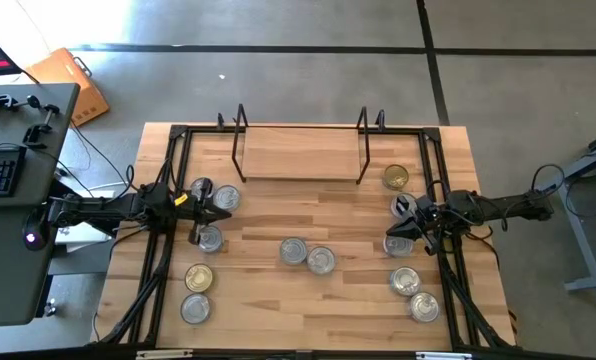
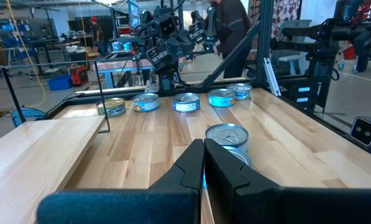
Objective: Stack canned seafood by type on shelf
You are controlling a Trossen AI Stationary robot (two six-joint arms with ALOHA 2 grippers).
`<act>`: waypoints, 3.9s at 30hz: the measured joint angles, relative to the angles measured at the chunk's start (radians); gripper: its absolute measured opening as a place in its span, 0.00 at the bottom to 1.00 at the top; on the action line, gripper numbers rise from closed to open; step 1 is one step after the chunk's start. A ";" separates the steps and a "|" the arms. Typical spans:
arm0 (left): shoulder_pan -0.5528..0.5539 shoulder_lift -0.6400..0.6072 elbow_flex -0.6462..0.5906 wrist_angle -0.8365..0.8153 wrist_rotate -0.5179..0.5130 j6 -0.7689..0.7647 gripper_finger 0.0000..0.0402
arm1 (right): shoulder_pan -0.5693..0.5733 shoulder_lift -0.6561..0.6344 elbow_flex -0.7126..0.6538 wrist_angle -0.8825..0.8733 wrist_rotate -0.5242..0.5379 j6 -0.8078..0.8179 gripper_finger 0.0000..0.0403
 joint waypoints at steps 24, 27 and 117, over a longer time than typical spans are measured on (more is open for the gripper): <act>0.000 0.000 0.000 0.000 0.000 0.000 0.01 | -0.001 0.000 0.000 0.002 0.026 -0.151 0.00; 0.000 0.000 0.000 0.044 0.000 0.046 0.01 | 0.000 0.000 -0.001 0.016 0.082 -0.148 0.00; 0.002 0.000 0.000 0.182 -0.062 0.138 0.01 | 0.135 1.539 0.717 0.025 0.563 -0.188 0.42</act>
